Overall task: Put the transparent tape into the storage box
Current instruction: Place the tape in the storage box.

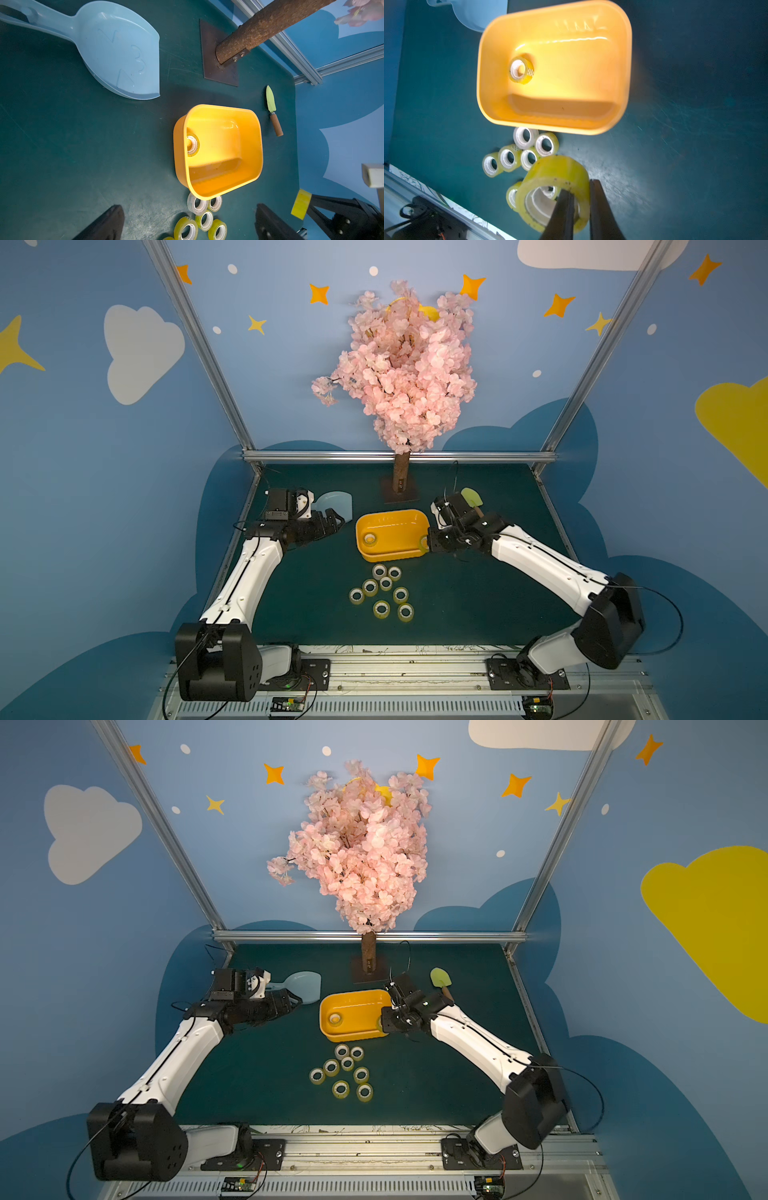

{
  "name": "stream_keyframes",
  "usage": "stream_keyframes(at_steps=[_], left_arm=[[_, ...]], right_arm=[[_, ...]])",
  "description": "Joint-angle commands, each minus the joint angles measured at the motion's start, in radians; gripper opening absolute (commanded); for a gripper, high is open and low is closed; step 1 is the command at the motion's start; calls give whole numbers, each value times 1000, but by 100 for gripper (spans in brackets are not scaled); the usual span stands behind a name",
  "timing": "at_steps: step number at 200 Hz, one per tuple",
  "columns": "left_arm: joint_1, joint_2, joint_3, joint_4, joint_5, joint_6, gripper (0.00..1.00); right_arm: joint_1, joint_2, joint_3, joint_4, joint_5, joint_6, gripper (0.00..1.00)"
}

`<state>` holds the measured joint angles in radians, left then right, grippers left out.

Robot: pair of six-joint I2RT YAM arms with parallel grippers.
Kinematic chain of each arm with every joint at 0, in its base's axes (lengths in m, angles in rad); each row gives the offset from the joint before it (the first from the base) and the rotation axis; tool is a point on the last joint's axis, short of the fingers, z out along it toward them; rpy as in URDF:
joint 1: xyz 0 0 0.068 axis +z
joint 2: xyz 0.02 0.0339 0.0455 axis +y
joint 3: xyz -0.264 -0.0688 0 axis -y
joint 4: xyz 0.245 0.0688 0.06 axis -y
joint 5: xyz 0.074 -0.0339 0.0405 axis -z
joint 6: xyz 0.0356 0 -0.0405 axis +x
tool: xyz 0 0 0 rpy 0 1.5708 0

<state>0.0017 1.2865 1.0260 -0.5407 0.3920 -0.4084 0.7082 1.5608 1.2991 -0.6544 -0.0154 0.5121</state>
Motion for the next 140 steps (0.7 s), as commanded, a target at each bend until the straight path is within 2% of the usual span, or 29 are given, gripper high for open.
stream_keyframes(at_steps=[1, 23, 58, 137, 140], left_arm=[[16, -10, 0, -4, 13, 0, 100], [22, -18, -3, 1, 8, -4, 100], [31, -16, -3, 5, 29, -12, 100], [35, -12, -10, 14, 53, -25, 100], [36, -11, -10, 15, 54, -26, 100]], right_arm=[[-14, 153, 139, 7, -109, -45, 0], [-20, 344, 324, -72, -175, -63, 0], [-21, 565, 532, -126, -195, -54, 0], [-27, 777, 705, -129, -193, -4, 0], [-28, 785, 714, -135, -194, -2, 2]])
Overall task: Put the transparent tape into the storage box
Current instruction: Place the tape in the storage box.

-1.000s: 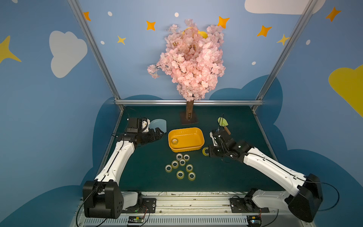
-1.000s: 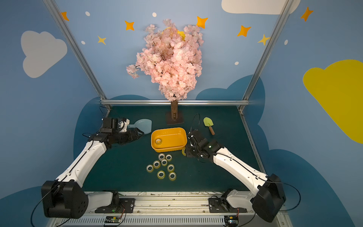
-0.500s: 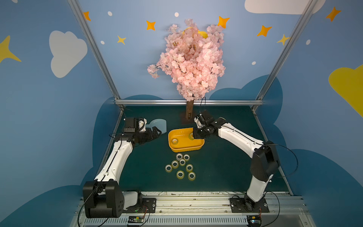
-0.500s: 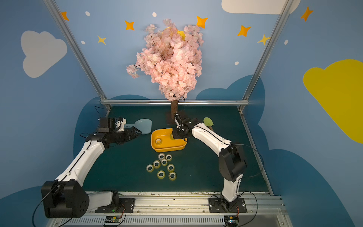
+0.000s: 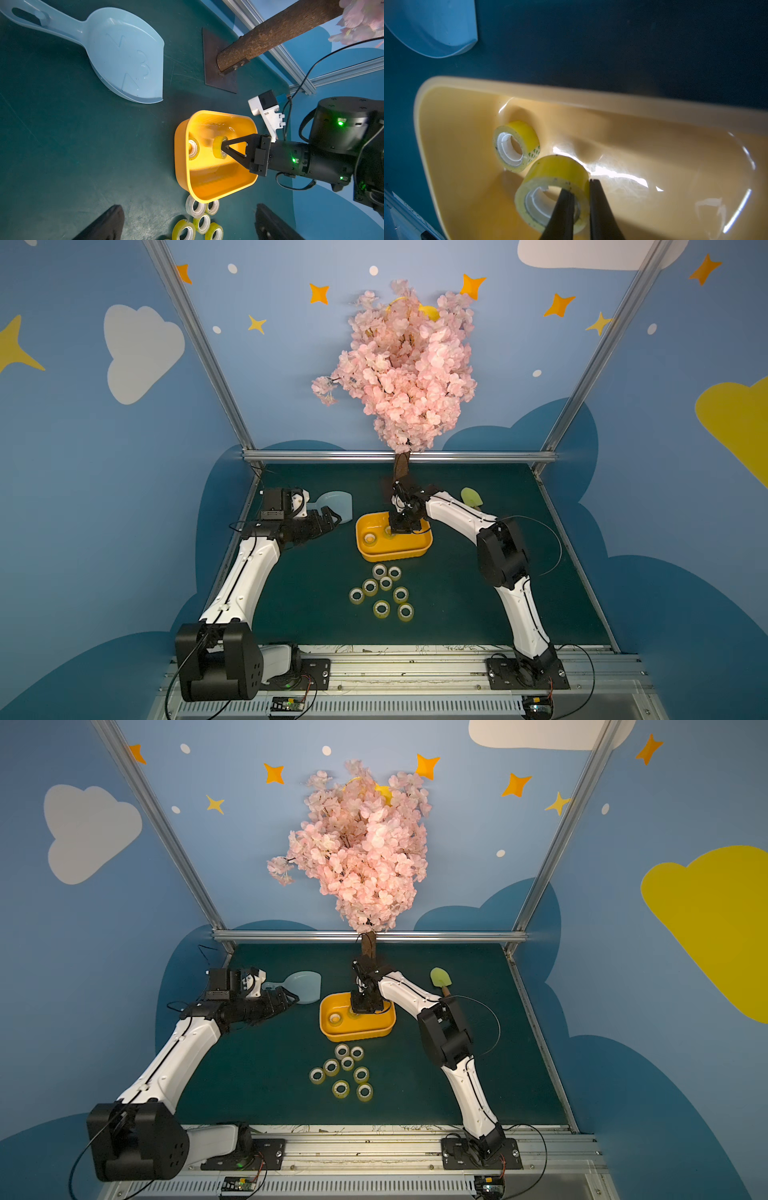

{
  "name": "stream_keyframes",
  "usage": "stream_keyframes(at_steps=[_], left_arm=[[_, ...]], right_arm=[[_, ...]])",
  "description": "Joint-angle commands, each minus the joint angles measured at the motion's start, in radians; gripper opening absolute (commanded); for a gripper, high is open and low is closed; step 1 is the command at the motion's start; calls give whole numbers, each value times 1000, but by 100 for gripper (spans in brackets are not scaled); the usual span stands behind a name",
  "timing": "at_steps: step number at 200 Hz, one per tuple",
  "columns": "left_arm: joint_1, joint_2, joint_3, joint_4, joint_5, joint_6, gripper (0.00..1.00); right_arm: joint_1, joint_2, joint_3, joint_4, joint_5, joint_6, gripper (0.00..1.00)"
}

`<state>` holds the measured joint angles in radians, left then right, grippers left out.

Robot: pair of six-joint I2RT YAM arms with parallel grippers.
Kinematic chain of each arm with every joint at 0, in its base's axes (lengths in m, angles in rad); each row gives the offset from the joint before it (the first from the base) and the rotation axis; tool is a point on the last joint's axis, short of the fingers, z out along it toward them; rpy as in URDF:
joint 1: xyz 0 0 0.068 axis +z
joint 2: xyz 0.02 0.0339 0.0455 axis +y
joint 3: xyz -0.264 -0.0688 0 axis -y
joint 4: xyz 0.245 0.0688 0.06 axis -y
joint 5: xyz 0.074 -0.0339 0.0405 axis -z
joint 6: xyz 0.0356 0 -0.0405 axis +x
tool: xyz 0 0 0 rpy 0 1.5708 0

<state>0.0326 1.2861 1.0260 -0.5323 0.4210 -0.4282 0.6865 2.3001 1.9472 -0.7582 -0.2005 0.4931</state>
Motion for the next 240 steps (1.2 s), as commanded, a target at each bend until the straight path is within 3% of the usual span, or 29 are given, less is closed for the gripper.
stream_keyframes(at_steps=[1, 36, 64, 109, 163, 240], left_arm=[[5, -10, -10, 6, 26, -6, 100], [4, -5, -7, 7, 41, -10, 100], [4, -5, -10, 5, 37, -9, 100], [4, -27, -18, -1, 11, 2, 100], [-6, -108, -53, 35, -51, 22, 100], [-6, -122, -83, 0, -74, 39, 100]], right_arm=[[-7, 49, 68, -33, -9, 17, 3], [-3, 65, 114, -71, -34, 23, 31], [7, 5, 79, -59, -15, 9, 41], [25, -151, -11, -52, 6, -9, 42], [60, -379, -236, 25, 16, -9, 41], [116, -520, -479, 92, 43, -11, 38]])
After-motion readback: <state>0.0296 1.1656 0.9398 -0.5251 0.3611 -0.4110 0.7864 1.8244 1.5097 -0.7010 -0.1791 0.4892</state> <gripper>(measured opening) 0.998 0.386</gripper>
